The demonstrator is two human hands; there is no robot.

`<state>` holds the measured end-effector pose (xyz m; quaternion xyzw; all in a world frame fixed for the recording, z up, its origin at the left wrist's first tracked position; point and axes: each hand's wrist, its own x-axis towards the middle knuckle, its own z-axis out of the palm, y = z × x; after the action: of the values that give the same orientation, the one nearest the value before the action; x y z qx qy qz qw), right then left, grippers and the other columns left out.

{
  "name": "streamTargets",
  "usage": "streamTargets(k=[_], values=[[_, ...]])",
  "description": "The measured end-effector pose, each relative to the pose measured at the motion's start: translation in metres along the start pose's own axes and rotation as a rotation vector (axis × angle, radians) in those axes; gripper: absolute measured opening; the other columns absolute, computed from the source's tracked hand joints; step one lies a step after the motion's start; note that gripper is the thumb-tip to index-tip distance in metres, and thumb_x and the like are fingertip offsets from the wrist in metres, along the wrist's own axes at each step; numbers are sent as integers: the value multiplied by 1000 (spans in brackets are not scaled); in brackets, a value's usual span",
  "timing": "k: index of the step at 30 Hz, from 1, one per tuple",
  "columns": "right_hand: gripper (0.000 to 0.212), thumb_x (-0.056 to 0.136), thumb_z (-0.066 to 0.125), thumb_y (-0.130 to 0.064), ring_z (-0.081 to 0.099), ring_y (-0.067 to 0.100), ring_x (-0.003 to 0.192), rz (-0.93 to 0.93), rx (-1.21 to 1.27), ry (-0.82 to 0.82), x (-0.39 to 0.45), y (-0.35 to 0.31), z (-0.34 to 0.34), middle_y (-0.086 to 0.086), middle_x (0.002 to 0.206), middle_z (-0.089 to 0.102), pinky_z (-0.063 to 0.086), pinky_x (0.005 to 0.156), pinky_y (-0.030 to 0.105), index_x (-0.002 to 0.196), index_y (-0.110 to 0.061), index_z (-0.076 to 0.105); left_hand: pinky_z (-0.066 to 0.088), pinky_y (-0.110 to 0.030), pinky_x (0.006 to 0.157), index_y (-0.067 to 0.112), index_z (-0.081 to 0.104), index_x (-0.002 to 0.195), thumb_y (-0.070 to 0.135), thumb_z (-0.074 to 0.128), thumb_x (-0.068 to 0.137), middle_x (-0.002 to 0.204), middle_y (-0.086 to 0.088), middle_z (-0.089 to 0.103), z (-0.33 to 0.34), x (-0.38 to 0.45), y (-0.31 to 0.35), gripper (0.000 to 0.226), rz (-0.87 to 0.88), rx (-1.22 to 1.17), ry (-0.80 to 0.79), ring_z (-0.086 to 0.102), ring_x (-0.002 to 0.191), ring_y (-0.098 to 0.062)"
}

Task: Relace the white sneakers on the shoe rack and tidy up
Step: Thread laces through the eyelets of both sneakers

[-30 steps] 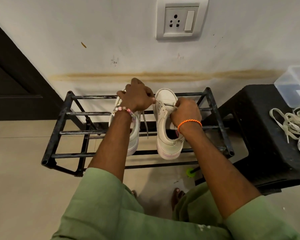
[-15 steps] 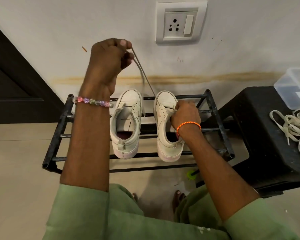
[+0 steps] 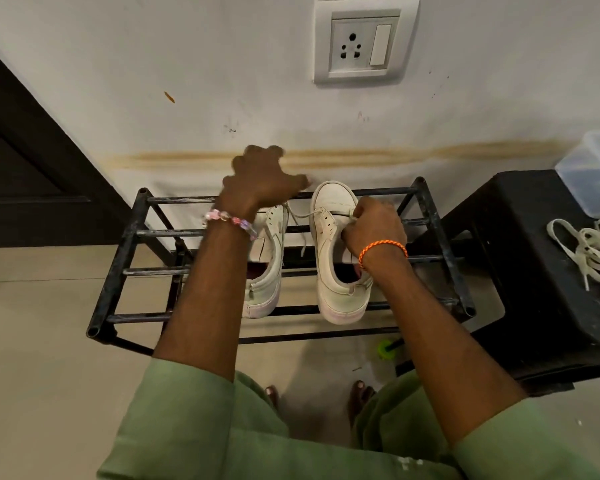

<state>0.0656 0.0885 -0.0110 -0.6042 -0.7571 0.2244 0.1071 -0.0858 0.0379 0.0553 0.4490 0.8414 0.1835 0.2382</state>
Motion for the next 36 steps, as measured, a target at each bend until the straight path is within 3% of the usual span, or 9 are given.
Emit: streamTargets(k=[3,7,10,16,21,26,28,32,36], values=[[37,81,67,-20,55,33,105,-1,12,6,1,-1,0,16,116,54,51,85,43,116,-11,59,11,-49,114,30,47,136,43,58,89,149,3,36,29,10,-1,49,136,143,-29,19,143,-21],[35,81,65,-20,56,33,104,1,27,12,2,1,-2,15,114,58,51,82,41,114,-12,61,13,-53,108,22,67,105,24,60,87,112,-1,65,66,18,-4,20,171,347,9,54,115,-26],[34,80,65,-20,57,33,104,7,40,14,2,1,-2,14,113,59,50,82,39,114,-13,62,15,-49,107,18,66,104,17,58,87,101,-2,67,73,22,-5,19,195,407,144,59,106,-27],[38,78,70,-21,57,32,104,17,47,22,2,0,0,13,113,60,53,83,42,114,-13,62,11,-48,110,25,71,99,32,58,91,98,2,70,69,25,-9,18,231,356,211,58,106,-21],[38,77,70,-19,55,32,106,42,49,32,3,5,0,13,114,57,52,83,42,113,-11,60,0,-48,116,19,73,97,24,54,91,96,-1,71,53,25,-17,20,42,281,450,60,105,-23],[39,77,71,-19,56,33,106,56,42,47,4,4,2,14,116,56,52,84,43,113,-10,59,10,-47,113,18,72,98,25,57,89,102,-5,71,21,23,-41,19,-228,109,671,58,109,-27],[39,77,71,-18,56,34,106,55,45,37,5,4,2,15,116,56,52,85,44,113,-9,59,14,-50,112,21,68,110,32,61,86,114,-6,68,14,25,-50,27,-243,59,548,54,117,-28],[39,76,71,-18,56,34,105,47,61,36,6,5,3,16,115,57,52,85,43,113,-8,59,20,-48,113,21,33,146,55,72,70,151,-8,33,2,24,-44,91,-148,-28,84,31,138,-30],[39,77,70,-18,56,33,105,49,57,32,5,8,3,15,115,57,51,84,41,114,-9,59,22,-47,108,26,47,137,43,71,79,142,-11,37,22,19,-27,65,-159,215,61,32,133,-33]])
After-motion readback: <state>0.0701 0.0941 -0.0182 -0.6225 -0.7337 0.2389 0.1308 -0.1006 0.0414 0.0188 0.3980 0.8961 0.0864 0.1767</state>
